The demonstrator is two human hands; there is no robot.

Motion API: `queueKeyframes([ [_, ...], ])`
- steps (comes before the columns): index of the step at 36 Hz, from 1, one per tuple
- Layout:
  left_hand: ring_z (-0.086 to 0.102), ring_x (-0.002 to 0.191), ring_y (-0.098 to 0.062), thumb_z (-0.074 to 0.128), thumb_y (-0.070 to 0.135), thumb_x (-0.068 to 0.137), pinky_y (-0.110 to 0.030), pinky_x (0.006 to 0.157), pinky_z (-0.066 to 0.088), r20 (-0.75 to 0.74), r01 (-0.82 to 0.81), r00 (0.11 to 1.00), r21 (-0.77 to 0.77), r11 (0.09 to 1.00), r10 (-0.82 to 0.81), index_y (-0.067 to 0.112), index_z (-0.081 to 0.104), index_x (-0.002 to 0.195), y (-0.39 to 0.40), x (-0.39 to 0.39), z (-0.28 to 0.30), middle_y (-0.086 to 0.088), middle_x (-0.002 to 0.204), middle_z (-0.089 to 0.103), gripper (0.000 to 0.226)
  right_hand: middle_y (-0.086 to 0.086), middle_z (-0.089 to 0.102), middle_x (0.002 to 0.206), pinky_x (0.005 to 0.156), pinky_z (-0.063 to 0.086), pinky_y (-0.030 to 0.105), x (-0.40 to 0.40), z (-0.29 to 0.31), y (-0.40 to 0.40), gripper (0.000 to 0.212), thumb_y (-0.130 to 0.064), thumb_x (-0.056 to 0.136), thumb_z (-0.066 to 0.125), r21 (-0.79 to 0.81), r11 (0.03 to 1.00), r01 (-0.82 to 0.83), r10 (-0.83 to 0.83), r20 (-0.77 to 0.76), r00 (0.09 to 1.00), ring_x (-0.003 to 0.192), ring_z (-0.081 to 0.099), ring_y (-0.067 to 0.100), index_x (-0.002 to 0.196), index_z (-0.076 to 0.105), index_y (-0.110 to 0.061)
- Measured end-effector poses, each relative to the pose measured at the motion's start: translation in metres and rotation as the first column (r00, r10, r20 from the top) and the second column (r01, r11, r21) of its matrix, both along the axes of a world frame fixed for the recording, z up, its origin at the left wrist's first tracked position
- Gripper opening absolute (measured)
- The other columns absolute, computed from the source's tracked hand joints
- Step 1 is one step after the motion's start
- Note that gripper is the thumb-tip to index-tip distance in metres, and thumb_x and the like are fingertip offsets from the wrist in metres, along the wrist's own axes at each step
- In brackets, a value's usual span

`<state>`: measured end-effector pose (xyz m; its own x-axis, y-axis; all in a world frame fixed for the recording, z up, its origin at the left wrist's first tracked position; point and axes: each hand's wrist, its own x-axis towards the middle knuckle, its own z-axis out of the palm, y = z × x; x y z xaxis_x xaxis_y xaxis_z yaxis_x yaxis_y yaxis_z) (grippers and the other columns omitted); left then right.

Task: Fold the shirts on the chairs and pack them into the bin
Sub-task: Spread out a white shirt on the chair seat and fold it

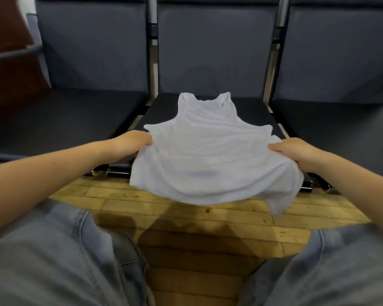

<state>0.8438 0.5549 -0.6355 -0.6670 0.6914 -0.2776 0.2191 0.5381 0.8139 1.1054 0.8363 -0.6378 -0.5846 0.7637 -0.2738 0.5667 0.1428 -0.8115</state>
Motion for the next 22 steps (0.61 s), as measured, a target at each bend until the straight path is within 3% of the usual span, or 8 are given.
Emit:
queueKeyframes([
  [2, 0.065, 0.107, -0.028, 0.041, 0.016, 0.094, -0.038, 0.094, 0.049, 0.227, -0.07, 0.974, 0.209, 0.975, 0.021, 0.006, 0.061, 0.117, 0.004, 0.003, -0.002, -0.013, 0.113, 0.069, 0.033, 0.011, 0.063, 0.118, 0.094, 0.045, 0.039, -0.001, -0.002, 0.001, 0.03, -0.025, 0.096, 0.059, 0.038, 0.999, 0.026, -0.025, -0.031, 0.999, 0.1, 0.059, 0.027, 0.119, 0.061, -0.007],
  [4, 0.065, 0.106, -0.023, 0.036, 0.015, 0.1, -0.035, 0.087, 0.049, 0.378, -0.109, 0.926, 0.294, 0.949, -0.011, 0.009, 0.058, 0.12, 0.006, 0.014, -0.002, -0.009, 0.115, 0.069, 0.031, 0.01, 0.061, 0.117, 0.092, 0.044, 0.037, -0.003, -0.004, 0.001, 0.036, -0.024, 0.097, 0.056, 0.06, 0.997, 0.047, -0.044, -0.04, 0.998, 0.101, 0.056, 0.027, 0.127, 0.058, -0.005],
  [7, 0.07, 0.094, -0.02, 0.038, 0.014, 0.1, -0.032, 0.077, 0.049, 0.426, -0.072, 0.904, 0.226, 0.972, -0.032, 0.009, 0.061, 0.113, 0.005, 0.024, -0.008, -0.009, 0.109, 0.071, 0.028, 0.012, 0.061, 0.115, 0.088, 0.043, 0.037, -0.005, -0.007, 0.003, 0.036, -0.023, 0.097, 0.055, 0.066, 0.996, 0.065, -0.062, -0.042, 0.997, 0.1, 0.056, 0.028, 0.128, 0.056, -0.003],
  [10, 0.069, 0.091, -0.02, 0.042, 0.013, 0.097, -0.033, 0.081, 0.05, 0.32, 0.047, 0.947, -0.028, 0.998, -0.036, 0.005, 0.064, 0.107, -0.001, 0.032, -0.017, -0.01, 0.102, 0.072, 0.026, 0.012, 0.061, 0.109, 0.084, 0.043, 0.036, -0.008, -0.007, 0.003, 0.034, -0.022, 0.098, 0.054, 0.071, 0.995, 0.063, -0.061, -0.027, 0.998, 0.095, 0.056, 0.027, 0.125, 0.057, -0.003],
  [13, 0.066, 0.076, -0.016, 0.038, 0.016, 0.097, -0.026, 0.066, 0.05, 0.199, 0.121, 0.977, -0.196, 0.973, -0.082, 0.008, 0.067, 0.102, -0.006, 0.039, -0.017, -0.003, 0.085, 0.073, 0.03, 0.011, 0.061, 0.104, 0.079, 0.042, 0.034, -0.01, -0.008, 0.006, 0.033, -0.022, 0.098, 0.055, 0.081, 0.995, 0.057, -0.056, -0.009, 0.998, 0.087, 0.056, 0.025, 0.123, 0.058, -0.002],
  [17, 0.053, 0.058, -0.021, 0.036, 0.02, 0.091, -0.025, 0.051, 0.043, -0.03, -0.014, 1.0, -0.22, 0.975, 0.008, 0.006, 0.061, 0.084, -0.008, 0.031, -0.013, -0.009, 0.071, 0.061, 0.03, 0.011, 0.059, 0.086, 0.06, 0.042, 0.03, -0.012, -0.011, 0.009, 0.03, -0.021, 0.097, 0.054, 0.149, 0.989, 0.011, -0.021, 0.064, 0.998, 0.07, 0.053, 0.019, 0.115, 0.06, 0.002],
  [19, 0.038, 0.053, -0.019, 0.04, 0.019, 0.087, -0.026, 0.05, 0.032, -0.104, -0.125, 0.989, -0.173, 0.977, 0.108, 0.01, 0.043, 0.067, -0.006, 0.025, -0.013, -0.007, 0.063, 0.045, 0.023, 0.023, 0.06, 0.091, 0.064, 0.045, 0.035, -0.013, -0.013, 0.01, 0.032, -0.02, 0.095, 0.054, 0.238, 0.971, -0.03, 0.001, 0.118, 0.993, 0.069, 0.052, 0.023, 0.109, 0.061, 0.007],
  [22, 0.029, 0.056, -0.017, 0.048, 0.027, 0.087, -0.031, 0.054, 0.023, -0.287, -0.141, 0.954, -0.155, 0.978, 0.092, 0.016, 0.028, 0.059, -0.001, 0.016, -0.016, -0.002, 0.059, 0.031, 0.036, 0.015, 0.055, 0.073, 0.061, 0.042, 0.037, -0.017, -0.016, 0.011, 0.029, -0.026, 0.093, 0.054, 0.391, 0.913, -0.112, 0.018, 0.235, 0.972, 0.067, 0.052, 0.026, 0.079, 0.057, -0.001],
])
